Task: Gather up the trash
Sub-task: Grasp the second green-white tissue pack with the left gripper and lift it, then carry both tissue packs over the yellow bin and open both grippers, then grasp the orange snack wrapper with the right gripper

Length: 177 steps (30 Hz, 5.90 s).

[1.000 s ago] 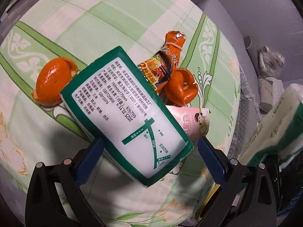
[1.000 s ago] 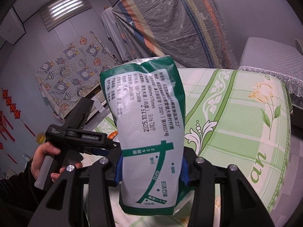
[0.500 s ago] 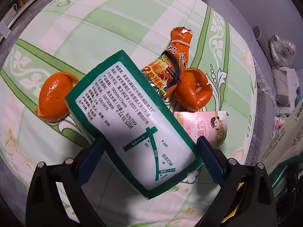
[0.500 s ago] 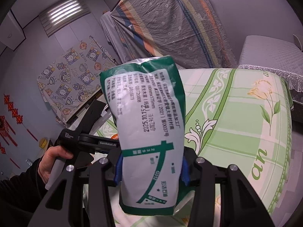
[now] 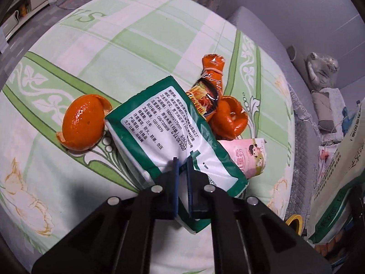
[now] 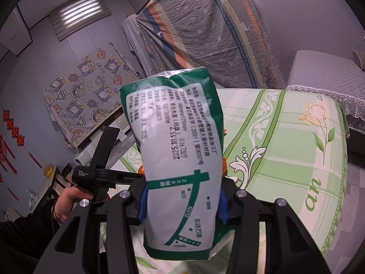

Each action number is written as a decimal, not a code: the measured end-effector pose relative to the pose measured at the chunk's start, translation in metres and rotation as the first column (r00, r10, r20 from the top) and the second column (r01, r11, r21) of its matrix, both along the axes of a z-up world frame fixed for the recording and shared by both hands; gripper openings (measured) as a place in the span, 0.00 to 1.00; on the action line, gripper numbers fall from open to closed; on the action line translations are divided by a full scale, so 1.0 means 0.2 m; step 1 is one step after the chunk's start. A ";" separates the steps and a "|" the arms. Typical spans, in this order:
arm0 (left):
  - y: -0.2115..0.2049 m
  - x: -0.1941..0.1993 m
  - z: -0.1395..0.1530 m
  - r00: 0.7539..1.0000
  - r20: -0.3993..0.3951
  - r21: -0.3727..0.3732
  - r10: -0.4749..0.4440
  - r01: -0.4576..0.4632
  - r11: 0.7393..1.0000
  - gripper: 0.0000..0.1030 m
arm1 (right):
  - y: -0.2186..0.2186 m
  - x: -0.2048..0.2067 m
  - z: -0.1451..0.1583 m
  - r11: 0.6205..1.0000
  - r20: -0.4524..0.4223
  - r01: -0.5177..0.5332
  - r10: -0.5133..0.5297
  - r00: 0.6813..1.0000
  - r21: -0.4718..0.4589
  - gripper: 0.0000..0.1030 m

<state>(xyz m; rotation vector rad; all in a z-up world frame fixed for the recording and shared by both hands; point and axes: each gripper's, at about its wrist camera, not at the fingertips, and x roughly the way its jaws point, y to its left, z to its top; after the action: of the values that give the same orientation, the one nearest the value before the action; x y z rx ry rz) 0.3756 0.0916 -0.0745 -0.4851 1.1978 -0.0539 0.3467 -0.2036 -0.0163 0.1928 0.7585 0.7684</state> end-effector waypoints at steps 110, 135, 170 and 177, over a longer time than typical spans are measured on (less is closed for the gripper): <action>-1.73 -1.10 0.55 0.227 0.512 0.611 -0.828 0.581 0.538 0.73 | -1.38 -1.52 -0.08 0.593 0.000 0.796 -0.802 0.597 0.122 0.45; -2.25 -1.03 0.15 0.304 0.474 0.462 -0.826 0.713 0.528 0.77 | -1.69 -1.57 -0.58 0.383 -0.147 0.923 -0.916 0.374 -0.039 0.47; -1.03 -0.86 0.59 0.520 0.833 -0.017 -0.189 0.366 0.930 0.92 | -1.33 -1.49 -0.09 0.441 0.123 0.897 -0.892 0.435 0.026 0.73; -0.34 -0.90 0.68 0.511 0.860 0.004 -0.003 -0.001 1.000 0.92 | -0.91 -1.15 0.05 0.674 0.206 0.739 -0.725 0.657 0.013 0.73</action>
<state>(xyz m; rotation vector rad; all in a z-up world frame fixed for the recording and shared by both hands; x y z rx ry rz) 0.1959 0.0232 0.0609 -0.3682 0.1825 -0.2690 0.1163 -0.3852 -0.0054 0.3289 0.4480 -0.0305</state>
